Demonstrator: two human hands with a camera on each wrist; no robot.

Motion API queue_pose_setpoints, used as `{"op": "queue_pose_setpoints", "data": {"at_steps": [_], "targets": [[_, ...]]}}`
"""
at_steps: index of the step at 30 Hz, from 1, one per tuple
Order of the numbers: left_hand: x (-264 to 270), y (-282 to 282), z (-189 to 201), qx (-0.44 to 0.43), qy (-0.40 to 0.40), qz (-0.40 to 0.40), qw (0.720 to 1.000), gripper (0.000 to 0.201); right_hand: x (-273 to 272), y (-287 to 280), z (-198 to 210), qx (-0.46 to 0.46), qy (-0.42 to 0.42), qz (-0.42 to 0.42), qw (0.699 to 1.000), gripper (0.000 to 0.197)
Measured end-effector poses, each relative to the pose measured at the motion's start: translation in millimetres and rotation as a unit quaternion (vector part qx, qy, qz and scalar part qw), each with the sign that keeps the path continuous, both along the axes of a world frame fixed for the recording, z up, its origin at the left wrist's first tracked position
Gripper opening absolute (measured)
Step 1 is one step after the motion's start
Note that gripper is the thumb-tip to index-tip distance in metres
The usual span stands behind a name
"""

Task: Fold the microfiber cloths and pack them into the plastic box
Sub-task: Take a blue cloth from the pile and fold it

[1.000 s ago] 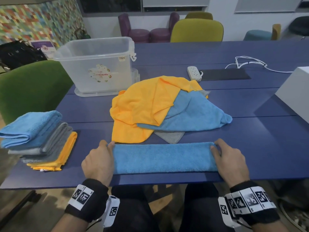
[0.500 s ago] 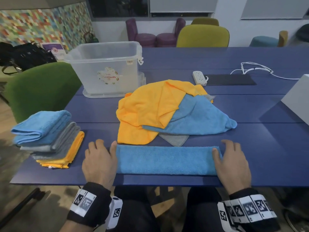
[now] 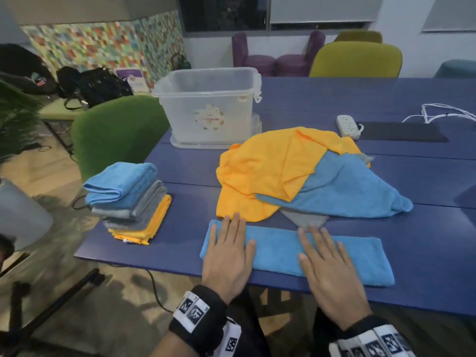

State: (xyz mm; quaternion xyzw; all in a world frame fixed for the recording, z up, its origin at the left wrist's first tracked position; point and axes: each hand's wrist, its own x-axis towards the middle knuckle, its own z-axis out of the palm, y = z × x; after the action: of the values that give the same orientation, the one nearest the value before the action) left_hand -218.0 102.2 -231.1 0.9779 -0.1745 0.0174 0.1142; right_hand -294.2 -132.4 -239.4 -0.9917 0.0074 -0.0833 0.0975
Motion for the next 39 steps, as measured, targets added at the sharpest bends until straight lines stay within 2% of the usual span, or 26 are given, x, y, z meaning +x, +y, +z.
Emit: {"op": "queue_pose_setpoints", "data": {"at_steps": [6,10,14,17,19,21,26,30,34,36,39], "targets": [[4.9,47.9,4.3,-0.026,0.040,0.080,0.996,0.080,-24.9,-65.1,0.7,-0.021,0.008,-0.096,0.995,0.065],[4.9,47.7,8.7,-0.047,0.065,0.090,0.993,0.084,-24.3,-64.0,1.4,-0.047,0.028,-0.111,0.992,0.064],[-2.6,40.9,30.5,-0.083,0.019,0.199,0.976,0.077,-17.7,-37.1,16.2,-0.040,0.008,-0.139,0.989,0.066],[-4.2,31.2,52.2,-0.059,0.052,0.280,0.957,0.072,-5.8,5.8,34.5,0.010,-0.013,-0.066,0.998,0.064],[-1.1,25.4,58.7,-0.047,0.098,0.301,0.947,0.077,4.8,35.0,40.6,0.054,0.018,0.005,0.998,0.065],[2.6,21.3,61.5,-0.034,0.128,0.309,0.942,0.078,15.9,58.8,38.1,0.052,0.032,0.053,0.997,0.067],[10.9,21.0,64.5,-0.054,0.170,0.311,0.933,0.073,27.9,82.5,16.9,0.012,0.056,0.069,0.996,0.069],[21.8,31.6,64.0,-0.150,0.209,0.320,0.912,0.070,27.6,83.7,9.0,0.013,0.026,0.063,0.998,0.063],[28.8,45.2,57.7,-0.254,0.245,0.293,0.889,0.064,27.1,85.2,9.1,0.007,0.008,0.054,0.998,0.062],[28.4,48.9,60.5,-0.319,0.265,0.273,0.868,0.058,26.9,85.1,8.8,0.005,0.009,0.053,0.999,0.061],[24.2,52.3,70.1,-0.405,0.273,0.242,0.838,0.037,28.2,84.7,6.9,0.006,0.008,0.049,0.999,0.061]]}}
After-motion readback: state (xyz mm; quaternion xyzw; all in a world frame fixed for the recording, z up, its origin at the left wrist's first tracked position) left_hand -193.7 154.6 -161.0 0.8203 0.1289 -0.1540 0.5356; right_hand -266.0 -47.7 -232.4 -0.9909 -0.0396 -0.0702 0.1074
